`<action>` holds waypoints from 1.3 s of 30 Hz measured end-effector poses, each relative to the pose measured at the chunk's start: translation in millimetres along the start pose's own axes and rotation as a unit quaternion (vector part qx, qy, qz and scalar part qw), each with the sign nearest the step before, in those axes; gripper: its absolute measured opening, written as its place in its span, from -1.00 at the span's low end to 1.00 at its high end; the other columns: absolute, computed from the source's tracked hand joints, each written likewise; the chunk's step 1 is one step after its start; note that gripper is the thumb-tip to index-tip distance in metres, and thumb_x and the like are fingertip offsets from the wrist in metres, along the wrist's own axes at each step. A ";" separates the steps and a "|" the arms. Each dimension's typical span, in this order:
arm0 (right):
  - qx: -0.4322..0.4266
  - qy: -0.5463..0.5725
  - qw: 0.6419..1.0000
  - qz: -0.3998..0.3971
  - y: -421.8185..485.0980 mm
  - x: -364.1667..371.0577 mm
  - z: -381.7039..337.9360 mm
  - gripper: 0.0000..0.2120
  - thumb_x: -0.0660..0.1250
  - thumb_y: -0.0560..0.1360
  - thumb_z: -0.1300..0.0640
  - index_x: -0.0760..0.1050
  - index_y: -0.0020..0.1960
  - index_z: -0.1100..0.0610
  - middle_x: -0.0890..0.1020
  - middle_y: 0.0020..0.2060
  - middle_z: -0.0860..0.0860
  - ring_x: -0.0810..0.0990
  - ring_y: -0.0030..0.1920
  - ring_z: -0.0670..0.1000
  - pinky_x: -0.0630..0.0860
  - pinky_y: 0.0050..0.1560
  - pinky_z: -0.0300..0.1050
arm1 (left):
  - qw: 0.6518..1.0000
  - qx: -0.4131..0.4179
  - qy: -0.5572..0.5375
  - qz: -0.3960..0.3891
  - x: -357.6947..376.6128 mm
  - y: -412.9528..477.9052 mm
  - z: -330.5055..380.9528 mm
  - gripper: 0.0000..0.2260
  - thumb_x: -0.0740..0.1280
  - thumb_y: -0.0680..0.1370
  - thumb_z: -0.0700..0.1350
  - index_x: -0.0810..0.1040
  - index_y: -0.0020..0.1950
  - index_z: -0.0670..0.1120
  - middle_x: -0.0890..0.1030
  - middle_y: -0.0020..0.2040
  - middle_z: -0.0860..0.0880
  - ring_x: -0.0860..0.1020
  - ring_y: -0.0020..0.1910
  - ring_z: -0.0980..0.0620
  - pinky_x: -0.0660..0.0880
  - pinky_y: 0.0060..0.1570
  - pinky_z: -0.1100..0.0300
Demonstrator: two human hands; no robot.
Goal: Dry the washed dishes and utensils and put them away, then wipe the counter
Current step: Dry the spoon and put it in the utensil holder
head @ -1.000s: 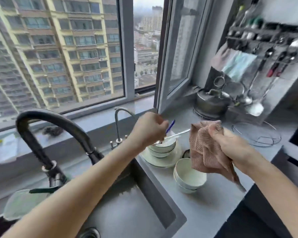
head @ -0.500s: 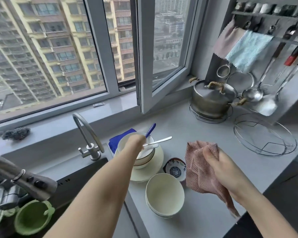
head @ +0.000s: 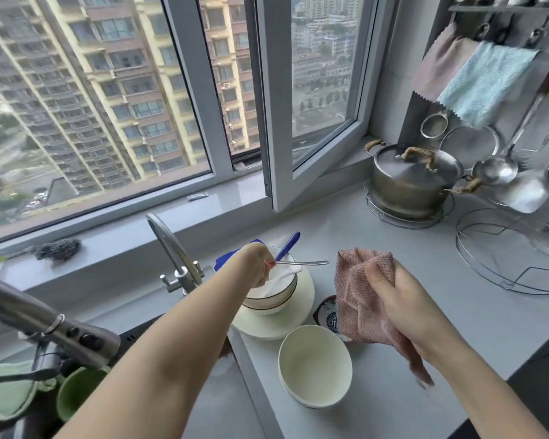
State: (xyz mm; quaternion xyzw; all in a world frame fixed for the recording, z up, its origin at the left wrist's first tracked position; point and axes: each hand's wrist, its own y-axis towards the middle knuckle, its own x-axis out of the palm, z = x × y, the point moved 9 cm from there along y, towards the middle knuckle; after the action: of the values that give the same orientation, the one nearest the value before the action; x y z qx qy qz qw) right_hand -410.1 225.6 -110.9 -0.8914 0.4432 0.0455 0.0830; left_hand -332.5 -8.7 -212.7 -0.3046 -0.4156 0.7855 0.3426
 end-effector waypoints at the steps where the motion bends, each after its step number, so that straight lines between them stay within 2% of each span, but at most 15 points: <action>1: -0.007 0.002 1.000 0.005 0.1 1.4 -4.1 -0.74 0.19 0.53 -0.07 0.52 0.12 0.00 0.68 0.00 -0.05 0.63 0.06 -0.06 0.47 0.26 0.05 | 1.000 0.007 -0.015 0.004 -4.3 -5.0 1.3 -0.75 0.18 0.57 -0.23 0.45 -0.30 -0.22 0.37 -0.42 -0.03 0.22 -0.58 0.16 0.18 -0.61 0.37; 3: -0.017 0.017 0.999 0.028 0.2 1.5 -11.5 -0.80 0.19 0.56 -0.06 0.52 0.08 -0.02 0.68 -0.01 -0.03 0.63 0.07 -0.02 0.47 0.27 0.11 | 0.999 0.026 -0.045 0.003 -7.1 -19.9 0.3 -0.73 0.18 0.57 -0.24 0.41 -0.34 -0.21 0.35 -0.49 -0.04 0.21 -0.68 0.14 0.17 -0.61 0.40; 6: -0.003 0.091 0.995 0.043 0.0 8.7 -21.9 -0.78 0.18 0.57 -0.09 0.52 0.09 -0.03 0.67 0.03 0.01 0.63 0.09 0.01 0.47 0.26 0.11 | 0.993 0.086 -0.079 -0.035 -7.8 -58.1 -6.6 -0.78 0.20 0.57 -0.25 0.38 -0.29 -0.18 0.33 -0.40 -0.05 0.31 -0.51 0.09 0.36 -0.58 0.36; 11: 0.061 0.238 0.969 -0.040 -9.4 83.8 -41.4 -0.79 0.12 0.63 0.03 0.45 0.17 0.04 0.65 -0.05 0.07 0.64 -0.05 0.04 0.57 0.05 0.04 | 0.968 0.221 0.033 -0.110 -10.1 -139.2 -29.7 -0.87 0.23 0.58 -0.24 0.46 -0.16 -0.22 0.46 -0.35 -0.10 0.53 -0.50 0.02 0.57 -0.42 0.19; 14: 0.024 0.158 0.987 -0.033 -12.5 131.6 -40.0 -0.80 0.23 0.60 0.07 0.39 0.21 0.03 0.63 -0.02 0.10 0.64 0.01 0.11 0.55 0.15 0.17 | 0.951 0.275 0.075 -0.123 -20.0 -166.7 -39.5 -0.79 0.22 0.60 -0.23 0.50 -0.23 -0.17 0.49 -0.43 -0.06 0.50 -0.53 0.08 0.51 -0.46 0.24; 18: -0.010 0.133 0.991 0.025 -15.3 165.5 -50.7 -0.76 0.44 0.44 0.23 0.47 0.06 0.09 0.64 -0.08 0.09 0.65 -0.09 0.08 0.60 0.03 0.06 | 0.946 0.300 0.095 -0.084 -60.7 -184.8 -60.9 -0.87 0.26 0.59 -0.21 0.54 -0.09 -0.24 0.55 -0.39 -0.10 0.49 -0.50 0.06 0.50 -0.47 0.25; 22: -0.095 0.037 0.995 -0.005 -24.1 200.0 -80.8 -0.83 0.49 0.39 0.23 0.51 -0.12 0.13 0.64 -0.24 0.06 0.63 -0.20 -0.03 0.59 -0.14 -0.17 | 0.944 0.300 0.129 -0.038 -111.7 -201.1 -82.3 -0.86 0.27 0.58 -0.23 0.53 -0.17 -0.21 0.50 -0.35 -0.15 0.47 -0.50 0.03 0.44 -0.53 0.28; 24: -0.173 -0.036 0.983 0.053 -29.7 197.2 -108.2 -0.84 0.48 0.41 0.21 0.48 -0.16 0.10 0.59 -0.29 -0.06 0.58 -0.23 -0.16 0.51 -0.15 -0.38 | 0.950 0.286 0.124 -0.028 -140.6 -211.1 -98.1 -0.83 0.28 0.57 -0.24 0.50 -0.22 -0.21 0.48 -0.38 -0.13 0.47 -0.51 0.02 0.44 -0.55 0.30; 26: -0.178 0.002 0.977 0.121 -29.5 183.6 -123.0 -0.85 0.44 0.45 0.17 0.48 -0.17 0.03 0.58 -0.26 -0.08 0.59 -0.14 -0.07 0.57 0.04 -0.18 | 0.954 0.278 0.108 -0.016 -172.0 -221.0 -118.1 -0.84 0.31 0.56 -0.22 0.52 -0.22 -0.22 0.52 -0.37 -0.13 0.53 -0.48 0.01 0.49 -0.49 0.27; 27: -0.159 0.049 0.979 0.118 -30.4 186.1 -124.6 -0.89 0.41 0.48 0.13 0.48 -0.15 0.02 0.60 -0.22 -0.06 0.61 -0.10 -0.03 0.56 0.12 -0.03 | 0.954 0.284 0.093 -0.001 -189.2 -225.1 -126.6 -0.85 0.32 0.55 -0.19 0.55 -0.19 -0.23 0.55 -0.35 -0.13 0.55 -0.46 0.01 0.51 -0.45 0.25; 29: -0.118 0.127 0.985 0.014 -46.1 224.8 -126.6 -0.94 0.33 0.54 0.05 0.51 -0.03 0.03 0.63 -0.16 -0.01 0.63 -0.05 0.00 0.54 0.16 0.07 | 0.946 0.317 0.061 0.030 -219.5 -234.3 -137.8 -0.84 0.34 0.54 -0.15 0.59 -0.15 -0.23 0.59 -0.35 -0.09 0.58 -0.43 0.02 0.54 -0.39 0.22; 31: -0.107 0.139 0.975 -0.139 -80.0 290.6 -131.7 -0.90 0.28 0.56 0.05 0.50 0.05 0.03 0.64 -0.14 0.02 0.63 -0.11 -0.02 0.58 0.05 -0.01 | 0.934 0.352 0.046 0.038 -236.7 -244.1 -144.5 -0.82 0.35 0.53 -0.13 0.59 -0.20 -0.22 0.59 -0.42 -0.05 0.56 -0.45 0.02 0.54 -0.40 0.22; 33: -0.173 0.096 0.956 -0.216 -117.4 345.5 -144.8 -0.85 0.32 0.54 0.17 0.46 0.06 -0.02 0.63 -0.17 0.01 0.61 -0.20 -0.04 0.59 -0.09 -0.12 | 0.927 0.372 0.027 0.038 -250.4 -252.7 -152.7 -0.82 0.35 0.53 -0.17 0.60 -0.17 -0.27 0.63 -0.35 -0.13 0.56 -0.48 0.01 0.51 -0.45 0.24; 37: -0.285 0.008 0.951 -0.124 -129.9 395.8 -171.3 -0.86 0.30 0.52 0.32 0.49 -0.03 0.10 0.63 -0.25 -0.02 0.61 -0.24 -0.11 0.56 -0.20 -0.20 | 0.925 0.373 -0.020 0.066 -300.1 -260.8 -179.9 -0.84 0.34 0.53 -0.22 0.56 -0.20 -0.29 0.53 -0.39 -0.16 0.53 -0.53 0.04 0.47 -0.51 0.29; 39: -0.250 0.044 0.964 -0.072 -119.2 404.6 -182.0 -0.94 0.27 0.56 0.28 0.48 0.00 0.16 0.60 -0.24 -0.05 0.59 -0.27 -0.19 0.54 -0.26 -0.30 | 0.923 0.370 -0.052 0.088 -329.0 -265.9 -196.4 -0.85 0.35 0.53 -0.22 0.55 -0.16 -0.30 0.52 -0.39 -0.17 0.56 -0.51 0.01 0.50 -0.50 0.28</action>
State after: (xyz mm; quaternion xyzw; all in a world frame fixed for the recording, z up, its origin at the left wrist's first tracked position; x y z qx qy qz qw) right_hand -69.6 -54.6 18.0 -0.9146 0.3552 0.1094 -0.1594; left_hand 83.9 -70.2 -11.9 -0.1503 -0.0844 0.9252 0.3380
